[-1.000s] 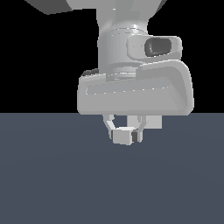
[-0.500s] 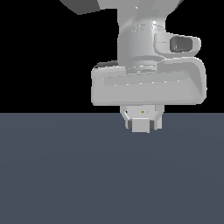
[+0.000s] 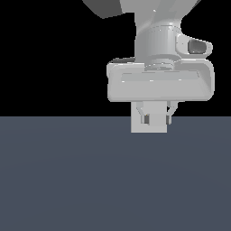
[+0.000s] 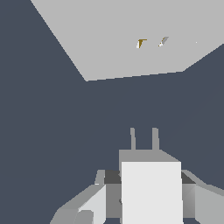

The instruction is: Plug the charger into the wall socket.

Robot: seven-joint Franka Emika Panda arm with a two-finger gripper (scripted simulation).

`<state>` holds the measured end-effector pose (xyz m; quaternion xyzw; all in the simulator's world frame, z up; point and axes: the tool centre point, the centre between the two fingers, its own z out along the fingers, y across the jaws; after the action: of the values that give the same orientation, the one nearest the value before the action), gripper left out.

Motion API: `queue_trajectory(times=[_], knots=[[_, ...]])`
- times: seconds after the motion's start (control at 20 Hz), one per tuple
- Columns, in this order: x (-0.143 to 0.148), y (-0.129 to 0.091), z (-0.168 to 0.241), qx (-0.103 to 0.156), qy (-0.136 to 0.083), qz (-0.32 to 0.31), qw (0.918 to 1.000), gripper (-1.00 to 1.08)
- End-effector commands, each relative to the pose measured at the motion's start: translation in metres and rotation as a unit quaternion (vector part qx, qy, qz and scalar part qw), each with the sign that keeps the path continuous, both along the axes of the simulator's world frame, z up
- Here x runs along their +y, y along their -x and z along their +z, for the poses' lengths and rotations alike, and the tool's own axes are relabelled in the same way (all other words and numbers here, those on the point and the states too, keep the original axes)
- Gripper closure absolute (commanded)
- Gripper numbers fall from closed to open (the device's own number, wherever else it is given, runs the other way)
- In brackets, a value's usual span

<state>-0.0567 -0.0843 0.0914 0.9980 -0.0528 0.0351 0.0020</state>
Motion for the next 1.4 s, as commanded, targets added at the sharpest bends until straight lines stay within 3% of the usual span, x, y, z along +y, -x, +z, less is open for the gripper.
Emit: queue_trajectory(times=[0.0,0.95,1.35], knots=[[-0.004,-0.005,0.003,0.0,0.0,0.018,0.9998,1.08],[-0.012,-0.018,0.009,0.001,0.0,0.05,0.9987,1.08],[-0.012,-0.041,0.008,0.001,0.0,0.05,0.9987,1.08]])
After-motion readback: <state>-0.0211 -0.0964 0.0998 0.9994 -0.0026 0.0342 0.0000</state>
